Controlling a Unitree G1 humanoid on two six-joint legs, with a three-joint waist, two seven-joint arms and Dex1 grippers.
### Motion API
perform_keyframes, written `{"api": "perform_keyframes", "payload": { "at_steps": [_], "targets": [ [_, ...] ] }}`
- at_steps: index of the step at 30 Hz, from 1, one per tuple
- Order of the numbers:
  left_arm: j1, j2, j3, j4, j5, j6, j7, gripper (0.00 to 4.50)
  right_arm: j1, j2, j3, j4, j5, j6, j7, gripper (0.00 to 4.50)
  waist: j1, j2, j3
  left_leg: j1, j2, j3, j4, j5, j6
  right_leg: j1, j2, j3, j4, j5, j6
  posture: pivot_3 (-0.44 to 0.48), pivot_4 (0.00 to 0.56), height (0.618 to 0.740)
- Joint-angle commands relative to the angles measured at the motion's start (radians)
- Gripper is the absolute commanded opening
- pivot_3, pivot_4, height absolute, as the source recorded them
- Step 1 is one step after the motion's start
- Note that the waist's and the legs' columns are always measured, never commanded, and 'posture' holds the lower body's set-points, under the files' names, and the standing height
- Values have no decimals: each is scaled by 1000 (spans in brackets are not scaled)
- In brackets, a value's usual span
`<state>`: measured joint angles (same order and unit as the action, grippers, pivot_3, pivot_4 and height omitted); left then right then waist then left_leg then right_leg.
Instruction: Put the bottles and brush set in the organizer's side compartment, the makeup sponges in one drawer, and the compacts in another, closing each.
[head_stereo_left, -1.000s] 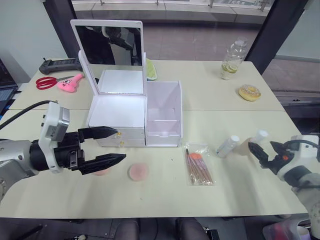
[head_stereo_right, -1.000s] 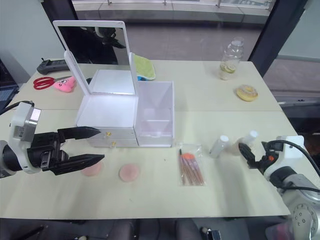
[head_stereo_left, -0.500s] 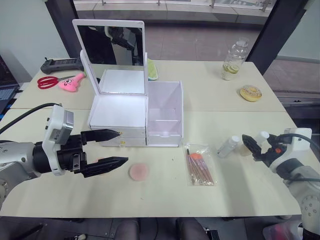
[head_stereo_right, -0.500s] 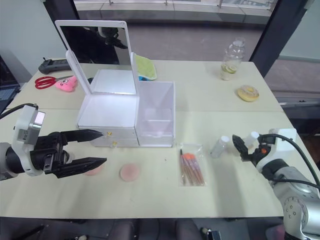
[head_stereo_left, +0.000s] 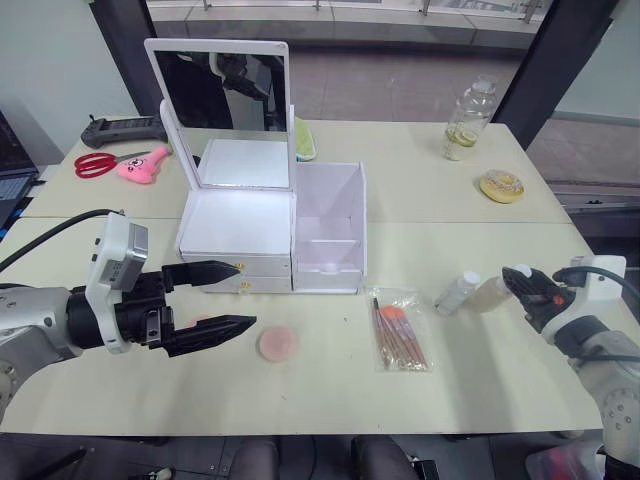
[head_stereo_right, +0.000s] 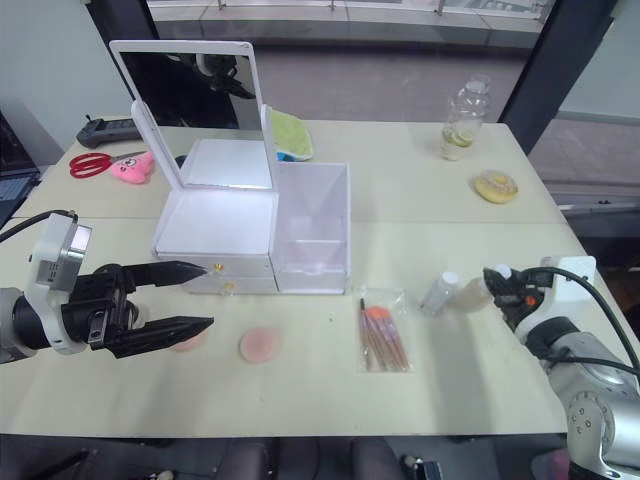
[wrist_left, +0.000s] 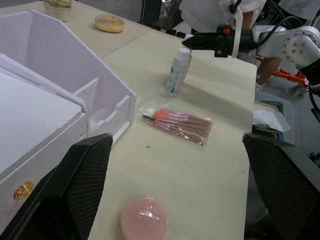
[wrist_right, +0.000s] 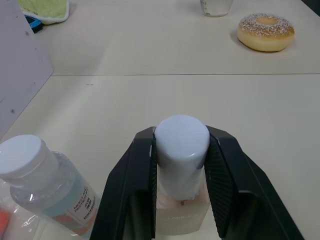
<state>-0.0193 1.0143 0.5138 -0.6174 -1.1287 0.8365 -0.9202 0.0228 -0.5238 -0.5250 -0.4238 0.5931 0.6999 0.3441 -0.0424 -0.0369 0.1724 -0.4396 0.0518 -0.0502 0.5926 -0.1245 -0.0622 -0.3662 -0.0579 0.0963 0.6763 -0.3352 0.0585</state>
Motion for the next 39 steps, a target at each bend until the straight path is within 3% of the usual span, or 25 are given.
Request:
{"api": "perform_keyframes", "payload": {
  "at_steps": [1,8,17,20,26,32,39],
  "targets": [
    [-8,0,13,-16,-14,-17,-3,4500,5,-21,-29,-20,-3,-29,4,999,0,0,0,0,0,0,0,0,0,0,0,0,0,0,0,0,150,740],
    [-23,0,1,-5,-11,-18,-4,4500,-83,-67,-50,-49,36,-2,-10,999,0,1,0,0,0,0,0,0,0,0,0,0,0,0,0,0,150,740],
    [-67,0,-35,22,-3,-17,-2,4500,-556,-209,92,-71,318,275,-17,999,-3,7,5,0,1,-1,-2,0,0,-2,2,0,2,0,-1,0,150,740],
    [-74,-2,-51,35,8,-19,-5,4500,-710,-206,147,-35,441,372,-22,999,0,8,5,-2,0,0,-1,0,1,-3,1,0,2,0,-1,0,150,740],
    [-62,-5,-63,45,32,-21,-12,4500,-876,-131,253,26,612,511,-97,999,-1,7,6,-2,0,-1,-1,0,1,-3,0,0,2,0,0,0,150,740],
    [-37,-13,-39,22,20,-14,6,4500,-880,-76,401,8,566,514,-79,999,-1,7,6,-3,0,0,-1,0,1,-4,0,0,2,0,-1,0,150,740],
    [9,-18,8,-19,-6,-5,34,4500,-893,-82,559,67,339,381,46,999,-3,7,6,-3,0,0,-1,0,1,-5,1,0,2,0,-1,0,150,740]
  ]
}}
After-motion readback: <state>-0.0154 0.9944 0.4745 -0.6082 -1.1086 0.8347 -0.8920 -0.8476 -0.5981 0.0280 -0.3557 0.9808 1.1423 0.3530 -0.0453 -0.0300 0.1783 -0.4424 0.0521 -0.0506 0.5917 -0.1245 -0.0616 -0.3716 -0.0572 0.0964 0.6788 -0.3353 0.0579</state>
